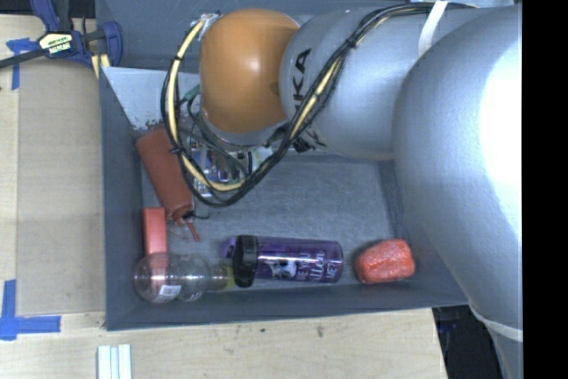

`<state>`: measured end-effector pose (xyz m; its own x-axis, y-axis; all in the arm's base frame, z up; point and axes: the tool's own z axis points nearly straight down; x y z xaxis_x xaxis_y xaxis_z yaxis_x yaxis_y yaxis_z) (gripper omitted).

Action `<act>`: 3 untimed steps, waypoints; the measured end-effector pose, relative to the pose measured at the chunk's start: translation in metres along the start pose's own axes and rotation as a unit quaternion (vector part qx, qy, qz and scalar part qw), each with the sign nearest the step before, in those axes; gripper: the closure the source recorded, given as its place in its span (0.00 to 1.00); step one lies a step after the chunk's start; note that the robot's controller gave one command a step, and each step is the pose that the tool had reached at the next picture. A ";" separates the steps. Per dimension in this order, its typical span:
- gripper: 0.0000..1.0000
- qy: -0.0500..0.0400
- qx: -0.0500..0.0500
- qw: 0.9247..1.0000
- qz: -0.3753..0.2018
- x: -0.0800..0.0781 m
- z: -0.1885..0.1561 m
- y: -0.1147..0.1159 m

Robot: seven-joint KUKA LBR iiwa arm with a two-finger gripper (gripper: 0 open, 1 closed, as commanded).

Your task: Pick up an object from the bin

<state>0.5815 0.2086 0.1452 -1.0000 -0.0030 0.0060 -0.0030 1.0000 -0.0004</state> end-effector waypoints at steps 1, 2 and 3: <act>0.00 -0.004 -0.001 1.000 0.002 -0.002 -0.005 -0.001; 0.00 -0.003 -0.001 0.993 0.117 -0.009 0.041 0.004; 0.00 -0.010 -0.005 0.987 0.161 -0.014 0.096 0.007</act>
Offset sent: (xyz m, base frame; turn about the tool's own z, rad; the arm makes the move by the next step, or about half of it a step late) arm 0.0091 0.0082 -0.0752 0.3680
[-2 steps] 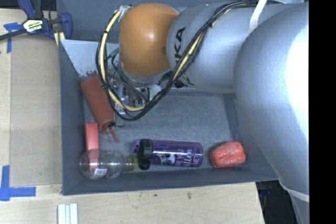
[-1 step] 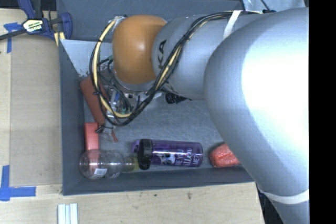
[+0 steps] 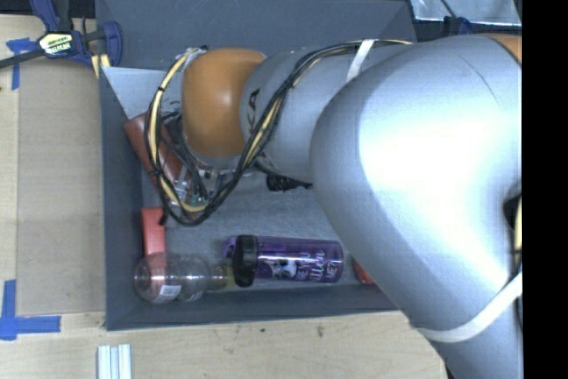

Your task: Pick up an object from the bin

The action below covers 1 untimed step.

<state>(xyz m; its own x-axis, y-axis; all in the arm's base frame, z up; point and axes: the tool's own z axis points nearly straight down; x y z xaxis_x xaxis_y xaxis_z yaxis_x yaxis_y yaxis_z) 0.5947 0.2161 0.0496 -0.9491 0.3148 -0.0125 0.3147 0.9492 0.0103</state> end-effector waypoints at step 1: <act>0.00 0.006 0.005 0.999 0.047 -0.002 -0.044 -0.016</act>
Offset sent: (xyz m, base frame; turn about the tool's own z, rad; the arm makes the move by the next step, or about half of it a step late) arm 0.0005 -0.0339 0.0204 0.2057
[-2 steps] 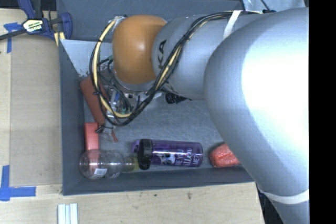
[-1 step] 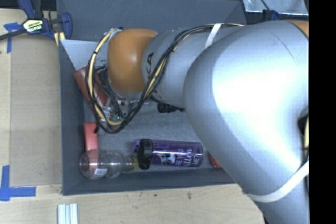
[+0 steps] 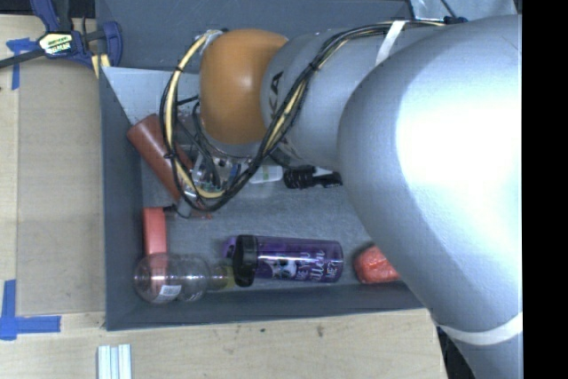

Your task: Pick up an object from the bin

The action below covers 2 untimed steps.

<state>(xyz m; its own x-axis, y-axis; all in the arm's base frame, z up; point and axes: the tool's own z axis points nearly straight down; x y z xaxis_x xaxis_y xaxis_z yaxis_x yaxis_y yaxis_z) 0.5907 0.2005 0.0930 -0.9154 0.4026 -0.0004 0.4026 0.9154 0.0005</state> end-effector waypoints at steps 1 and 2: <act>0.00 -0.002 -0.002 1.000 0.021 -0.005 -0.013 -0.004; 1.00 -0.001 0.008 0.998 -0.066 -0.029 0.021 0.032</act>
Offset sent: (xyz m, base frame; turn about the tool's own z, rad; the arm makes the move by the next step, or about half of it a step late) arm 0.0367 0.0275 -0.0230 -0.1434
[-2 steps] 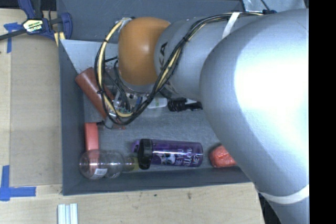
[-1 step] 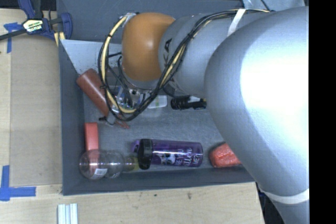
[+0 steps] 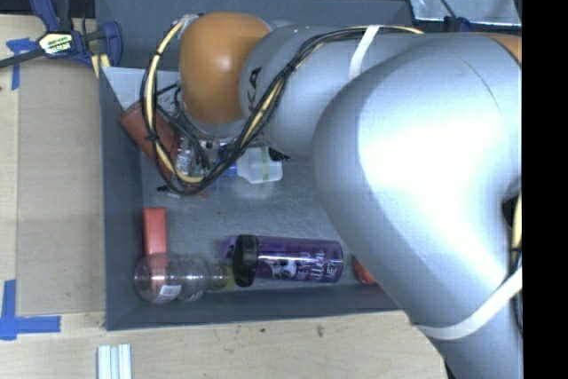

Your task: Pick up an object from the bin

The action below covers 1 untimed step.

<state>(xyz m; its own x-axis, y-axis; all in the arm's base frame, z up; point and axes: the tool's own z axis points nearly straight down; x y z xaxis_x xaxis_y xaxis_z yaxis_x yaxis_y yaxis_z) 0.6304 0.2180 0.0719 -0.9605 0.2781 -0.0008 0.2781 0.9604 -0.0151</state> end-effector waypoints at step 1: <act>1.00 0.000 0.000 1.000 0.000 0.000 0.000 0.000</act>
Offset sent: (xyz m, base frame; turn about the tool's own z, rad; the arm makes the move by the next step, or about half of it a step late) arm 0.0001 -0.0001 0.0052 0.0000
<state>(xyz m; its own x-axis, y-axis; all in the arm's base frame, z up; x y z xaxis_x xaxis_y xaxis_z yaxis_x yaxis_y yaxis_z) 0.6304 0.2180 0.0718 -0.9604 0.2786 -0.0006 0.2786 0.9603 -0.0148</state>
